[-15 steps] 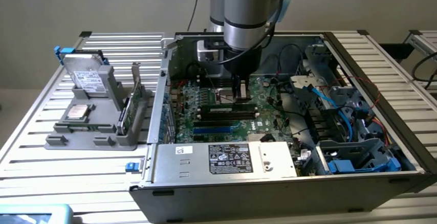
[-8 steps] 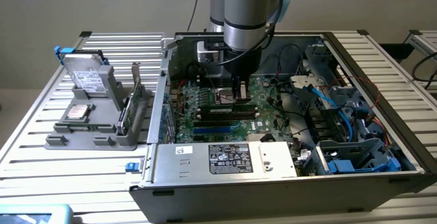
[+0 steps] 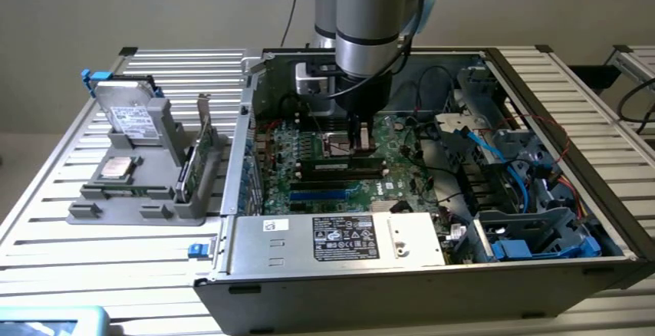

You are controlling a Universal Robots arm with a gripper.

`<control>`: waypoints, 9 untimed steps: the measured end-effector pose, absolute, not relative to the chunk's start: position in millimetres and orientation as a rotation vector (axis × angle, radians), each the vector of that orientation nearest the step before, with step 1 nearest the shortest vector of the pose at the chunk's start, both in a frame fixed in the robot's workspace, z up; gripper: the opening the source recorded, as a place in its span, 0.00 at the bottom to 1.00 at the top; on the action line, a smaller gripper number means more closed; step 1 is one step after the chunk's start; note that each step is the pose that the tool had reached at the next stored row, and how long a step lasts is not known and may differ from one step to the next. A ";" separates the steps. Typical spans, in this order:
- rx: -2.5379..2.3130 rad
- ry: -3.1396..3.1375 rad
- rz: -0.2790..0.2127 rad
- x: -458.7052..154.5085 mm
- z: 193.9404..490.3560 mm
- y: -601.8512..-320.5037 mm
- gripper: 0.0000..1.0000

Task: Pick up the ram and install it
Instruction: 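Insert the ram into the slot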

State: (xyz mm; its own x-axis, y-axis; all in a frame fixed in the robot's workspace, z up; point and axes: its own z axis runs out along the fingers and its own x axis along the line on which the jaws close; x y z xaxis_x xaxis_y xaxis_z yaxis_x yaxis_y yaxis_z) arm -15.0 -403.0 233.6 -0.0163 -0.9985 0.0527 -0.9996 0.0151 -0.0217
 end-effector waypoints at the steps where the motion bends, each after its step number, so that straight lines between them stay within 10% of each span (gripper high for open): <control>1: 2.187 -2.222 0.083 -15.0 233.5 -403.0 0.12; 9: 2.184 -2.223 0.093 -15.1 230.7 -403.0 0.12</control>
